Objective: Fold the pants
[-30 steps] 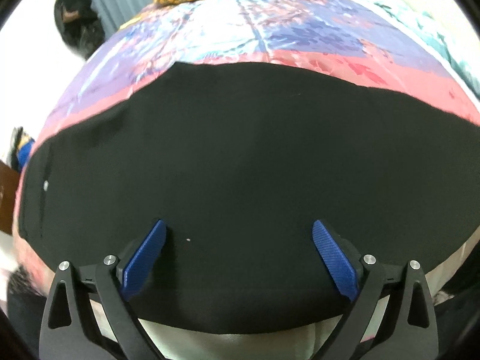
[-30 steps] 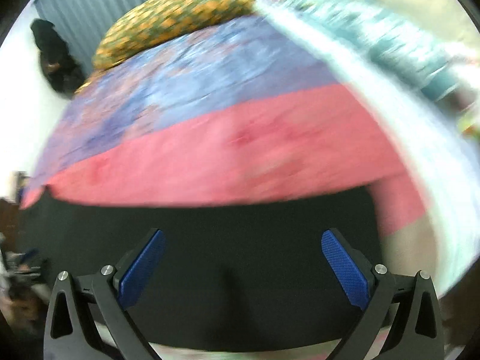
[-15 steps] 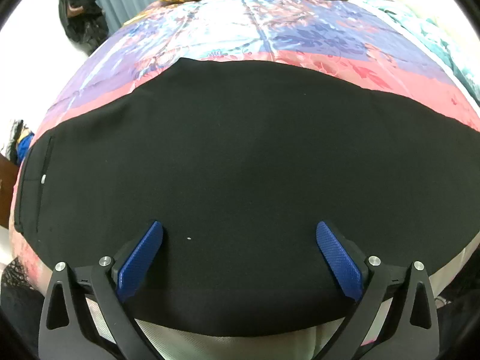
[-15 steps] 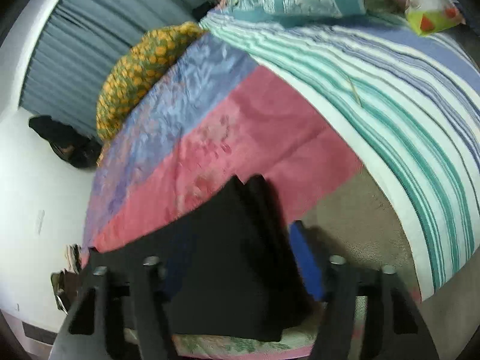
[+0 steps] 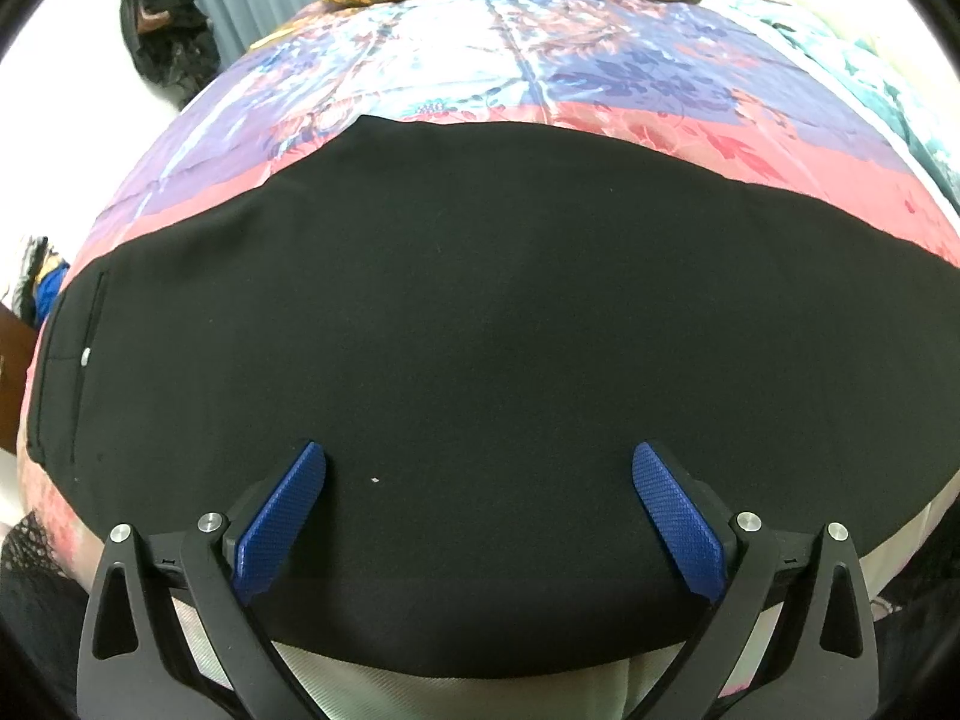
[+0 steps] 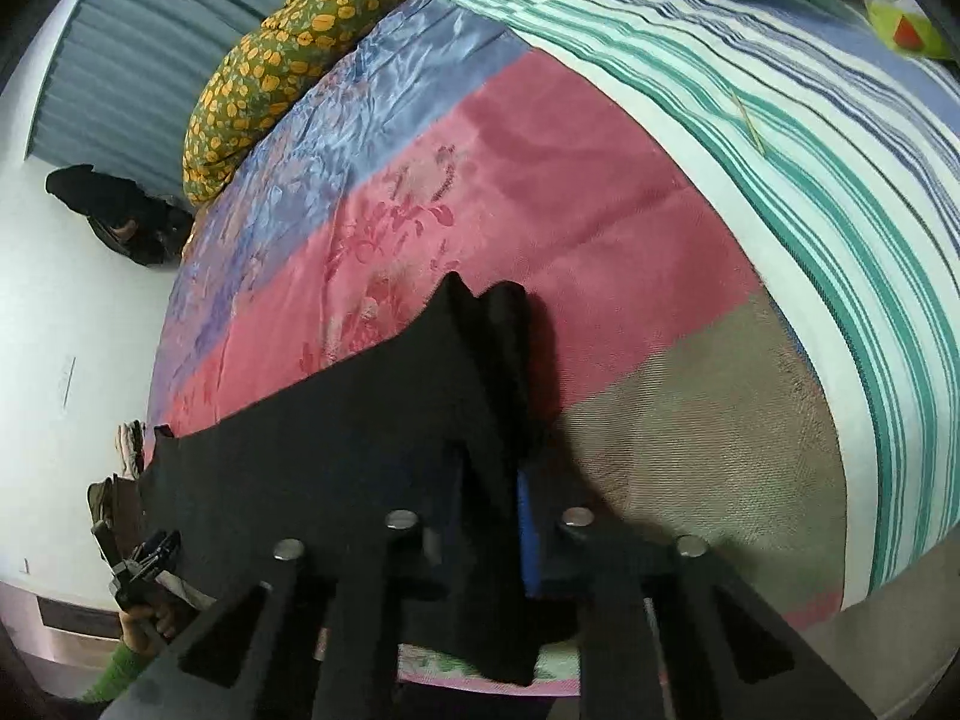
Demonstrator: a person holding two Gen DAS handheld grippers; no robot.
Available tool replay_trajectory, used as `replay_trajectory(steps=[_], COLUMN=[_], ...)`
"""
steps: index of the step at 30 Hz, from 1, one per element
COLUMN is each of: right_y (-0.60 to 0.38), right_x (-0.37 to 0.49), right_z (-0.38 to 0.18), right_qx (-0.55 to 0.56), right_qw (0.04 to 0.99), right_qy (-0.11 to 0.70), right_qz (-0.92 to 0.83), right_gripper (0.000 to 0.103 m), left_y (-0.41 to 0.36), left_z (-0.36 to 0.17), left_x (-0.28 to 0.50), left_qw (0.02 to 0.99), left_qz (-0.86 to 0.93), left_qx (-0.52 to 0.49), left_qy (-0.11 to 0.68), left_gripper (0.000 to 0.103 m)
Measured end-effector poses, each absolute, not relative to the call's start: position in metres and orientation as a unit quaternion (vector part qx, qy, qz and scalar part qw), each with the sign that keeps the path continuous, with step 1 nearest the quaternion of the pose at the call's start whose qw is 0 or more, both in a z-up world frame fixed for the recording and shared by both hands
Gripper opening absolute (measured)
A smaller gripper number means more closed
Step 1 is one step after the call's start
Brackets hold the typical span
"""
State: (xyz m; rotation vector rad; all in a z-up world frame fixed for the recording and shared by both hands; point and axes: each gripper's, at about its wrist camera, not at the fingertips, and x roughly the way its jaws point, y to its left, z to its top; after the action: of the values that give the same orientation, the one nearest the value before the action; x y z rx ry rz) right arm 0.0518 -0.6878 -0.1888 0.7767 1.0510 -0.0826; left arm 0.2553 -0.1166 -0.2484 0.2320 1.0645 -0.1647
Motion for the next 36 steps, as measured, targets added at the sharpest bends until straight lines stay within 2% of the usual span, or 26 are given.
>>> replay_trajectory(steps=[9, 14, 18, 27, 36], right_y=[-0.664, -0.596, -0.527, -0.370, -0.271], right_x=[0.020, 0.030, 0.057, 0.137, 0.191], right_z=[-0.160, -0.144, -0.150, -0.192, -0.201], right_qx=[0.520, 0.596, 0.632, 0.657, 0.594], right_qw=[0.777, 0.739, 0.704, 0.650, 0.668], right_qy=[0.353, 0.284, 0.265, 0.308, 0.382], right_qz=[0.037, 0.133, 0.185, 0.225, 0.236], right_gripper=[0.011, 0.011, 0.011, 0.011, 0.011], left_y=[-0.112, -0.097, -0.074, -0.009, 0.012], left_z=[-0.232, -0.220, -0.225, -0.220, -0.222], left_x=[0.249, 0.234, 0.234, 0.232, 0.235], left_qw=[0.849, 0.857, 0.856, 0.864, 0.863], left_qz=[-0.091, -0.105, -0.098, -0.086, -0.075], left_qx=[0.107, 0.095, 0.069, 0.002, -0.036], left_qy=[0.510, 0.495, 0.503, 0.495, 0.498], left_gripper=[0.101, 0.101, 0.101, 0.101, 0.101])
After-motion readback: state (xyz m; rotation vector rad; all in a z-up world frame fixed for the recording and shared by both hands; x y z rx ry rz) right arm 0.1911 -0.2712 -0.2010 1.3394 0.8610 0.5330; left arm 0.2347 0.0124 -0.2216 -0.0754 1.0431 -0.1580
